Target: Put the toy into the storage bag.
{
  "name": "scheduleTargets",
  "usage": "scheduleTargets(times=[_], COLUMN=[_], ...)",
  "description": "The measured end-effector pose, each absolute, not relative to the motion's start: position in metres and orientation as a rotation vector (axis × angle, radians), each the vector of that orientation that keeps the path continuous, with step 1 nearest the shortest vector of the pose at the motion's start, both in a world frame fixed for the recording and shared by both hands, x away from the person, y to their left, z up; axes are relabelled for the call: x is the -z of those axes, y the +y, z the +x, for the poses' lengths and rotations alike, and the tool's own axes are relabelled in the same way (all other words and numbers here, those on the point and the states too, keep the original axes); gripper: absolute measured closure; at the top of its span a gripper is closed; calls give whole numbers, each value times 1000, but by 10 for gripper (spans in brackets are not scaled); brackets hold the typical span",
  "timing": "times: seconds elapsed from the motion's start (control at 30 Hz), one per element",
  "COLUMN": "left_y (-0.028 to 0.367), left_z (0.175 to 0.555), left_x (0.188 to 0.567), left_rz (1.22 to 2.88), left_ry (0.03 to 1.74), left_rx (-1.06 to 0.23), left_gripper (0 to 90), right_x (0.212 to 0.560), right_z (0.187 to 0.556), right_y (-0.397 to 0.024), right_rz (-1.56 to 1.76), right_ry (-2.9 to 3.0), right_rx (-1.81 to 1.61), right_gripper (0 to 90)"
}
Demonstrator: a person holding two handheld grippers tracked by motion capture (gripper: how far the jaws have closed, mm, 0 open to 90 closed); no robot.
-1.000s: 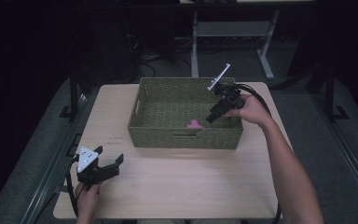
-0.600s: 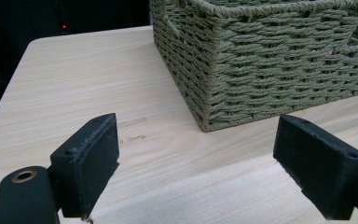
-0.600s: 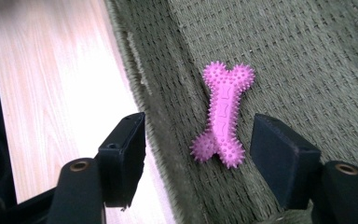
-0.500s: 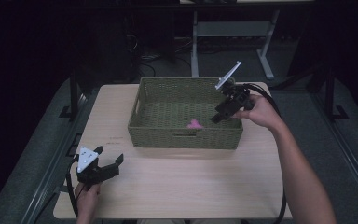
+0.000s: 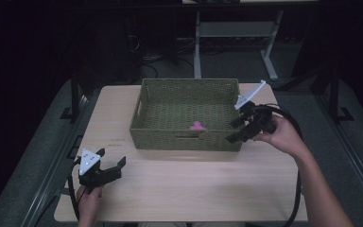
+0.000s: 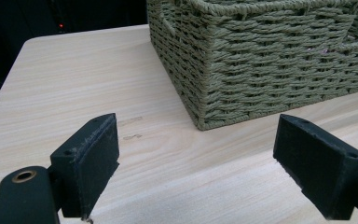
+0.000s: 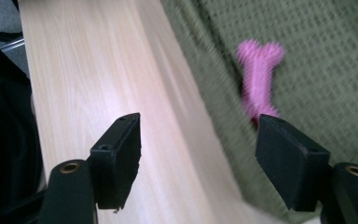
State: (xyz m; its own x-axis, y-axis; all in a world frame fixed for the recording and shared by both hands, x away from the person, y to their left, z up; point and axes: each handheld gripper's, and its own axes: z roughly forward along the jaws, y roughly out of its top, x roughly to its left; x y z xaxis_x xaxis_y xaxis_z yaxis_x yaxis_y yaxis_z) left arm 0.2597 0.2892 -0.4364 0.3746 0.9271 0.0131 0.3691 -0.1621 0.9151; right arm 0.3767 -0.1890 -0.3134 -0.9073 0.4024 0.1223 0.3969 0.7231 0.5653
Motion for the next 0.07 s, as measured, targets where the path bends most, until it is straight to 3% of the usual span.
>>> scheduleTargets(times=[0.07], left_y=[289], left_z=[259], left_x=[436], left_rz=[1721], left_ry=[1149], left_rx=[-766], left_gripper=[137], right_x=[316], right_z=[371], right_y=[-191], right_rz=[680], right_ry=[2895], right_rx=[-946], right_gripper=[285])
